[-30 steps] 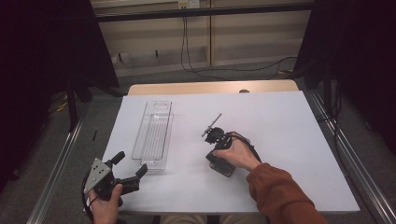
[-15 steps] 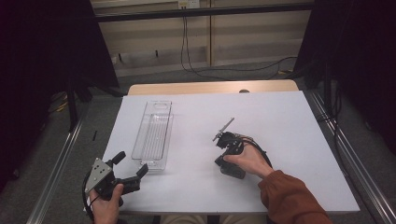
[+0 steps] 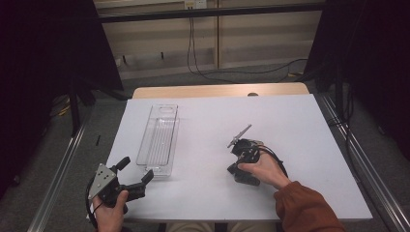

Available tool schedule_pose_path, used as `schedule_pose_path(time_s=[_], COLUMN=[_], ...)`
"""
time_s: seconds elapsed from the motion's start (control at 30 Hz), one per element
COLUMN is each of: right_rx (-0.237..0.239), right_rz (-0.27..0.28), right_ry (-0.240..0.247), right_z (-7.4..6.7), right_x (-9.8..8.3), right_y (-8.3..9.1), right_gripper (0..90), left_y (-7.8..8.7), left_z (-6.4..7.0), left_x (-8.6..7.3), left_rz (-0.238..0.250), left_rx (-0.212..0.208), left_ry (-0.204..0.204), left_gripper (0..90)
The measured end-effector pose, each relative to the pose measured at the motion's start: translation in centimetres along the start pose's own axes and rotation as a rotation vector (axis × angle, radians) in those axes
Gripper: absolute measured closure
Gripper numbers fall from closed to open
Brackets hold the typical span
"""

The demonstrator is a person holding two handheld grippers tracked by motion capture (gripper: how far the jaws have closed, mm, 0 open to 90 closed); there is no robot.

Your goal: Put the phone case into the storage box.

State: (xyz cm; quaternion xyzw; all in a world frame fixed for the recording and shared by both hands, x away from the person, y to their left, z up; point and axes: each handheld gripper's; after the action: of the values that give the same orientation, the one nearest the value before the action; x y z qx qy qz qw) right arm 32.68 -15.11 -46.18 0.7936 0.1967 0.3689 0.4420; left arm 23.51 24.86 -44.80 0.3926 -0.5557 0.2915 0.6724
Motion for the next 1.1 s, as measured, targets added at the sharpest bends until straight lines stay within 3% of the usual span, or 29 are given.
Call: schedule_pose_path(time_s=[0.23, 0.4, 0.5, 0.53, 1.1], right_rx=[-0.009, -0.005, -0.003, -0.002, -0.002], right_rz=[0.011, 0.019, 0.015, 0.024, 0.036], right_ry=[0.011, -0.021, -0.010, -0.027, -0.055], right_z=[0.1, 0.2, 0.4, 0.3, 1.0], right_x=[-0.6, -0.9, -1.1, -1.2, -2.7], right_y=[0.3, 0.4, 0.6, 0.6, 1.5], right_gripper=[90.0, 90.0, 90.0, 90.0, 90.0], left_y=[0.0, 0.1, 0.1, 0.1, 0.2], left_z=[-0.1, 0.0, -0.1, -0.1, -0.1], left_x=[0.0, 0.0, 0.0, 0.0, 0.0], left_rz=[0.000, 0.003, 0.006, 0.003, 0.007], left_rx=[-0.002, 0.003, -0.002, 0.005, -0.005], left_ry=[-0.001, 0.000, 0.000, 0.000, -0.001], left_gripper=[3.1, 3.1, 3.1, 3.1, 3.1])
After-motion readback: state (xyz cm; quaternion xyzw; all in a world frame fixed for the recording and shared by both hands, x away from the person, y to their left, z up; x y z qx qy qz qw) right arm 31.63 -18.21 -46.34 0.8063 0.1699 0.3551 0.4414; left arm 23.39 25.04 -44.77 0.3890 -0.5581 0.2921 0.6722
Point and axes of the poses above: each handheld gripper's, and its own axes: y roughly backward along the jaws, x roughly out of its top, z roughly to its right, and after that the axes turned 4 degrees about x, right-handed
